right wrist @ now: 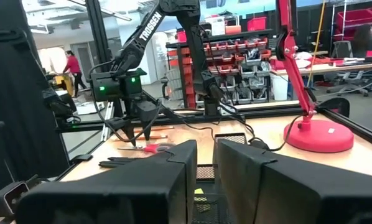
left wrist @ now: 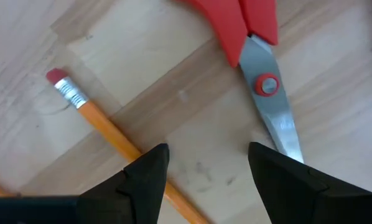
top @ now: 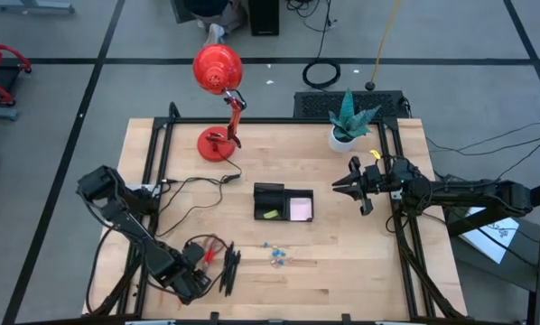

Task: Pick and place office supplies into organizer
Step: Put the orange pencil into the black desk organizer

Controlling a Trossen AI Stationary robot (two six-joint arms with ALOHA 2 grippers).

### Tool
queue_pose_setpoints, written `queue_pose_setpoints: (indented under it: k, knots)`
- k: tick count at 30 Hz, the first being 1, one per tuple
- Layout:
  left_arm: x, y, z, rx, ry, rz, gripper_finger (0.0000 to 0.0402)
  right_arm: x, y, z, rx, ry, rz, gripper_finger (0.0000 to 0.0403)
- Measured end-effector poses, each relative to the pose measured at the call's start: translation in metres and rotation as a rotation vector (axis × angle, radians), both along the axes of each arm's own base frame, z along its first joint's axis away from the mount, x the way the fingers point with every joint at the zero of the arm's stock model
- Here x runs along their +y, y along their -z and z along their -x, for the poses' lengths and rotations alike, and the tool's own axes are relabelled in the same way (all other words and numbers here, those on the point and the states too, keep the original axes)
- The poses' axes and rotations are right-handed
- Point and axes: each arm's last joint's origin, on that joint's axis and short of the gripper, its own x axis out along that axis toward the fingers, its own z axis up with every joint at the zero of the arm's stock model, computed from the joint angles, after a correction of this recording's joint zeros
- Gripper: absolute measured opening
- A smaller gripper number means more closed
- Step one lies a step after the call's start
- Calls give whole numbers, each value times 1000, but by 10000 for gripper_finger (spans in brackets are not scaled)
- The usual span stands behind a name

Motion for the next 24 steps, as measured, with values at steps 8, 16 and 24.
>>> queue_pose_setpoints:
  k: [8, 16, 24]
  knots:
    - [11, -15, -8, -76, 36, 11, 234, 0, 0, 0, 0, 0, 1, 59]
    - [19, -28, -10, -76, 14, 52, 234, 0, 0, 0, 0, 0, 1, 59]
    - [25, -27, 3, 152, -24, 78, 234, 0, 0, 0, 0, -1, 2, 59]
